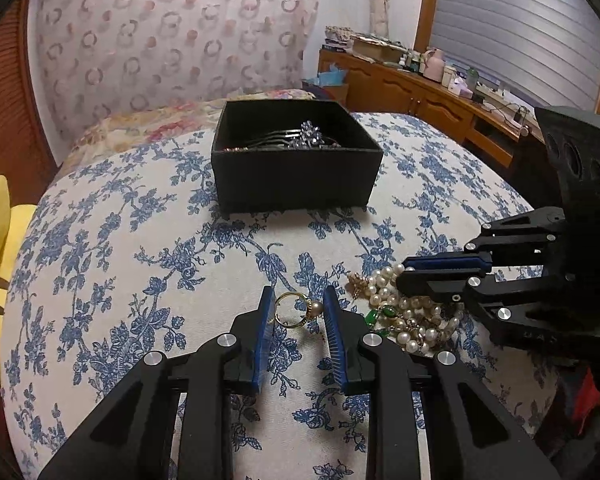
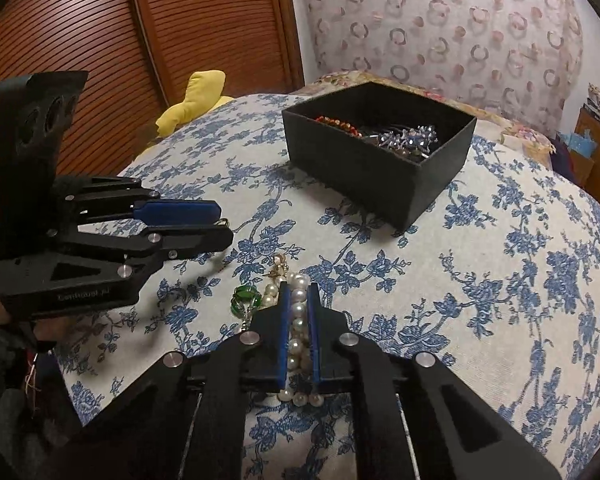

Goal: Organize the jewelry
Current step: 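Lift the pearl necklace with the right tool while the left tool carries the ring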

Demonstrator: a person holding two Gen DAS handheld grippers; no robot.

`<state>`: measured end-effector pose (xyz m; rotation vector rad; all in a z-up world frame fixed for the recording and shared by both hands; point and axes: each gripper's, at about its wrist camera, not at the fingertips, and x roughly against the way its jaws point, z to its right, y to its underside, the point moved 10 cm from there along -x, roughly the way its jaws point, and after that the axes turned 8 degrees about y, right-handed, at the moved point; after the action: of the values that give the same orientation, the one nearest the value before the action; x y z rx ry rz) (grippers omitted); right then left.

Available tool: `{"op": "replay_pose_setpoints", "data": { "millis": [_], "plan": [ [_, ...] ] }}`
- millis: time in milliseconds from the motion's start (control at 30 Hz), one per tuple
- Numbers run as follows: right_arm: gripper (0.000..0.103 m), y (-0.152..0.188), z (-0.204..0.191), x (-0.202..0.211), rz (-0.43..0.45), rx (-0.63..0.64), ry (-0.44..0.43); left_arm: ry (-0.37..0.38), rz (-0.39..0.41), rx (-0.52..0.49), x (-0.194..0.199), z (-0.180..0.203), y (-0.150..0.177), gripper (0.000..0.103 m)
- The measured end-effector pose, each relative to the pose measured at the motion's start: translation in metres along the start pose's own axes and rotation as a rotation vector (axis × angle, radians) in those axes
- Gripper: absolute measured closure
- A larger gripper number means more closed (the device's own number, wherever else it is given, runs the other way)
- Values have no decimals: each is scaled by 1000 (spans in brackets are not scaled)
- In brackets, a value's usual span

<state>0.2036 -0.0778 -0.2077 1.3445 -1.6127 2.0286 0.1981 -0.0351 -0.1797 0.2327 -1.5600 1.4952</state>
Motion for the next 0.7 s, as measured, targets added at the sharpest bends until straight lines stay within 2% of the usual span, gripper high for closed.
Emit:
{"op": "replay_pose_setpoints", "data": {
  "millis": [700],
  "plan": [
    [94, -54, 14, 108, 214, 32, 75, -5, 136, -16, 47, 14, -46, 80]
  ]
}}
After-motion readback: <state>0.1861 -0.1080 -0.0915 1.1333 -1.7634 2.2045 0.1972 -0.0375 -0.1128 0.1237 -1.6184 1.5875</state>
